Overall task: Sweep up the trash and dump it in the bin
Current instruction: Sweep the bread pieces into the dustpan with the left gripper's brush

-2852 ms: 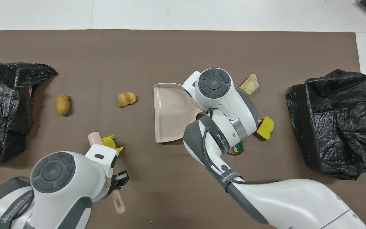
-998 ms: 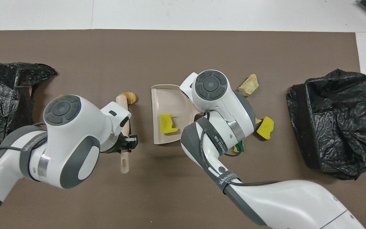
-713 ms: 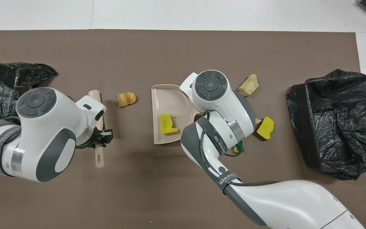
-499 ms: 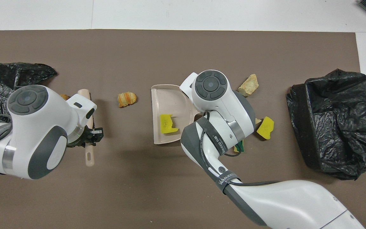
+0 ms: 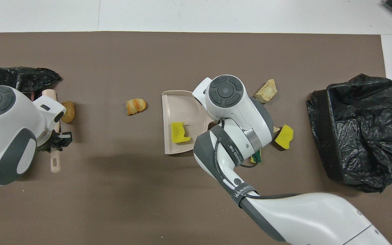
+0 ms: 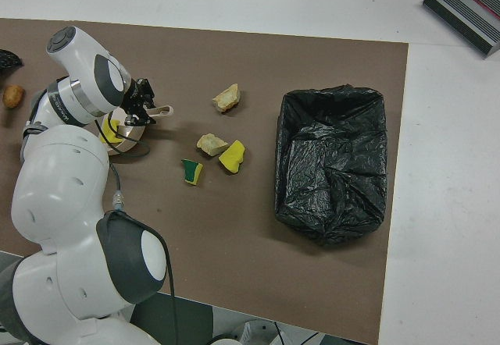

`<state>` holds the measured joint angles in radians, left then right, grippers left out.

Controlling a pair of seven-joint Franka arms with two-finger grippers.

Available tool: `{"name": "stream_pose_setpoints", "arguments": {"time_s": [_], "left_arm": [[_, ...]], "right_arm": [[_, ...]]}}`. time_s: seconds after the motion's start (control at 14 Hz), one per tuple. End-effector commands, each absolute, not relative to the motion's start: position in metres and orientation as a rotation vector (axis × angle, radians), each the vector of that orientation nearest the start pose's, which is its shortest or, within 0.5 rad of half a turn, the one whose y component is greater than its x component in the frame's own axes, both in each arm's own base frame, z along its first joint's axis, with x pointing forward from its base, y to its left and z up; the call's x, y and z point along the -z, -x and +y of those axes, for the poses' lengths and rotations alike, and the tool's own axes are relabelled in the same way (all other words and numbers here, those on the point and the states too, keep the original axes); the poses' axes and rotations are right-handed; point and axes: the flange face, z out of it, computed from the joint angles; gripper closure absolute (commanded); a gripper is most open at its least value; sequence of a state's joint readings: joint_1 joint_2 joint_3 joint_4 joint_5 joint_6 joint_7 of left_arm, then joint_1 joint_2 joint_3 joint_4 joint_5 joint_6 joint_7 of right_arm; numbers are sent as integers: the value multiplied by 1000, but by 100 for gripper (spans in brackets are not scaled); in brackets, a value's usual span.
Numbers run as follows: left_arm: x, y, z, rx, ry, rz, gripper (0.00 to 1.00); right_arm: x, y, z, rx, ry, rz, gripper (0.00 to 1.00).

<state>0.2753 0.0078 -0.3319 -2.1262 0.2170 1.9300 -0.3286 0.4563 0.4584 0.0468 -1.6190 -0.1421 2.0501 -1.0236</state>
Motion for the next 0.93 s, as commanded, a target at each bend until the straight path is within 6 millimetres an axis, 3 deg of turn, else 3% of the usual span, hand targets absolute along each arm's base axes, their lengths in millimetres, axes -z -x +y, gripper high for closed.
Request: {"name": "stream_pose_setpoints", "arguments": {"time_s": [0.0,0.14,0.36,0.86], "left_arm": [[-375,-518,-23,-216,2895,-193,100],[-371,-521,-34,-205,2905,-157,100],[-358,-527,-67,-178,2943,-73,100],[-349,-505,-191,-156,3066,148,100]], "right_arm": [[-354,-596,320,54,-2152,2155,100],[-354,-596,320,54,-2152,2155,100],[-354,-597,320,50,-2151,2154,100],[-355,-596,322,32,-2159,2142,100]]}}
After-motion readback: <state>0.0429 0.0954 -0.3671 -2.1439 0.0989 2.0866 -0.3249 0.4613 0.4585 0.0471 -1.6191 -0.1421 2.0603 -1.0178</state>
